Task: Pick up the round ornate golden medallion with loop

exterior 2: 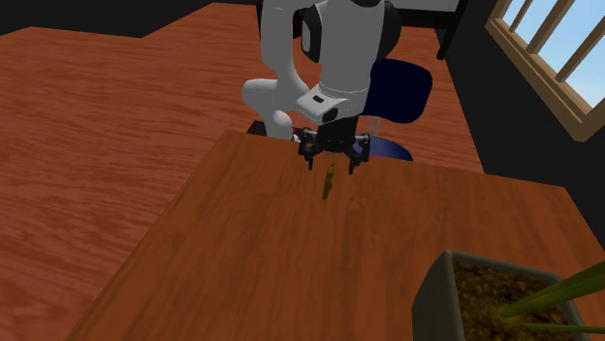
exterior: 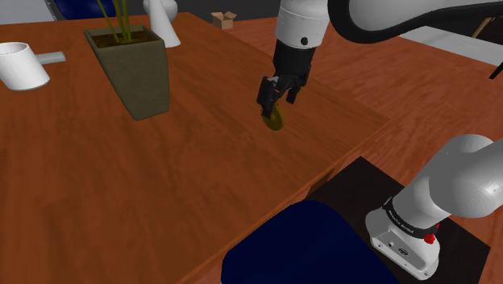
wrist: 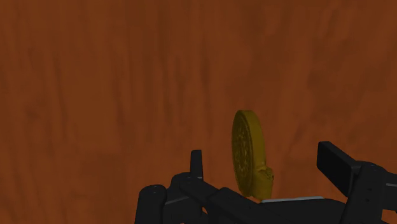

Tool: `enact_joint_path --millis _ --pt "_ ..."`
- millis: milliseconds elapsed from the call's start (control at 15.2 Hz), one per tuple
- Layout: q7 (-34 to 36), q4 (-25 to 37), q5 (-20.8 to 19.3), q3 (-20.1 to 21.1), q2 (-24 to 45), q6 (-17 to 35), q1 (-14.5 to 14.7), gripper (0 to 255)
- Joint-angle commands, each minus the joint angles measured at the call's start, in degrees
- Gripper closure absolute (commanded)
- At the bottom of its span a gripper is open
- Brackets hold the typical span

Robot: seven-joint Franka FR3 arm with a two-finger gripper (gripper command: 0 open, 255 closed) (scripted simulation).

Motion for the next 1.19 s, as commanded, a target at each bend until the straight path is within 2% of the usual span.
enact_joint_path --millis 0,132,198,792,1122 --pt "0.0 -1.8 0.1 0.2 0.2 2.1 0.1 0" --pt "0.0 -1.8 0.1 0.2 0.2 2.1 0.1 0" --pt "0.1 -1.9 0.1 0.3 0.2 2.1 0.1 255" --pt "0.0 -1.8 0.1 0.2 0.2 2.1 0.1 255" --pt "-0.1 1.9 -0.2 -0.2 0.1 -1.8 -0.1 255"
